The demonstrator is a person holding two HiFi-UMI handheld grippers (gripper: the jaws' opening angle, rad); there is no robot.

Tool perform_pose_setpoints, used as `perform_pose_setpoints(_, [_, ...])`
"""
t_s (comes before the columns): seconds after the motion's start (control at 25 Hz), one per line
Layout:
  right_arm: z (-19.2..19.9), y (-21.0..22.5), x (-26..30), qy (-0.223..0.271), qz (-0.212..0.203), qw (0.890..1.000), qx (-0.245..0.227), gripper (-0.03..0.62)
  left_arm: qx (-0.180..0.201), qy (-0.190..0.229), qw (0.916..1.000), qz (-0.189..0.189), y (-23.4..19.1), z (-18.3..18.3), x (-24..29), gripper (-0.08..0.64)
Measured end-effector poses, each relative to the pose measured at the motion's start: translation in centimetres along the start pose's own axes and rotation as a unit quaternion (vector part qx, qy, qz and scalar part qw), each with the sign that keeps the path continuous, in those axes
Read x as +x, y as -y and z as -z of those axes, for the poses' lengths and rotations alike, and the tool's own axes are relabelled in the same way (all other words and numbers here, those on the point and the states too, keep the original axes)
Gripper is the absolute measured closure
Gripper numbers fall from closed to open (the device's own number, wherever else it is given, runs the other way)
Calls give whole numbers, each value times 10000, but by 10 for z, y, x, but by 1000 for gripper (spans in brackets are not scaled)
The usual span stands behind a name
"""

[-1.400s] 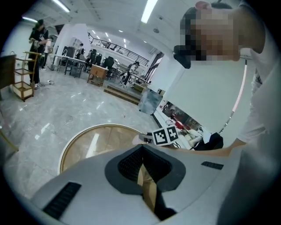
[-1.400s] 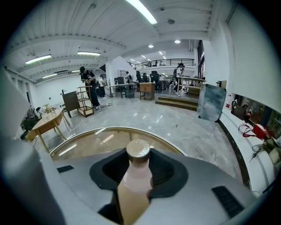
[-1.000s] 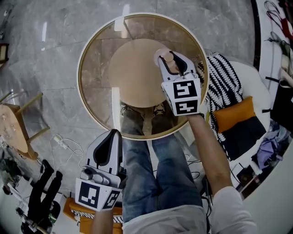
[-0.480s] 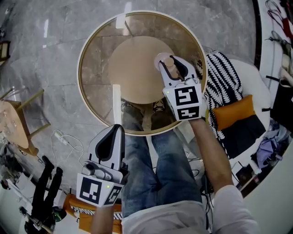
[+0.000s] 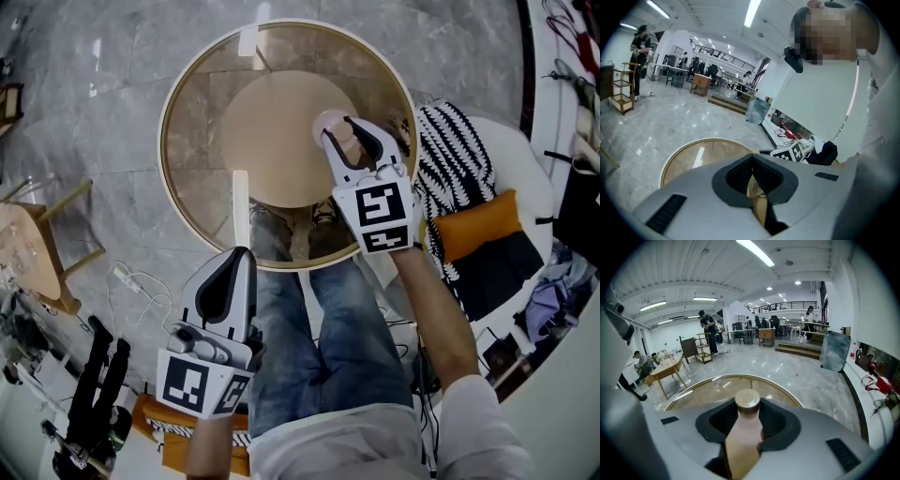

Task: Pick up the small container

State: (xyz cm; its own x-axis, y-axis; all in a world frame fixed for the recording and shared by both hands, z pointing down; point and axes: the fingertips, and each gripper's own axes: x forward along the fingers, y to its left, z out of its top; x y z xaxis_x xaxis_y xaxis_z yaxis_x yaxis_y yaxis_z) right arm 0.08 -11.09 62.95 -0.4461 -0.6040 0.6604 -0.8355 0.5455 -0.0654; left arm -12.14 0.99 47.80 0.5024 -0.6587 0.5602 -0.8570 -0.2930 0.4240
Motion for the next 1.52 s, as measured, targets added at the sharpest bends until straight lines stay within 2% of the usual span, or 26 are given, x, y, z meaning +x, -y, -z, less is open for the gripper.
perform_pose_setpoints(1.52, [-19, -33, -65, -12, -451, 9986, -260, 443, 32, 184, 9998, -62, 30, -17, -23, 541])
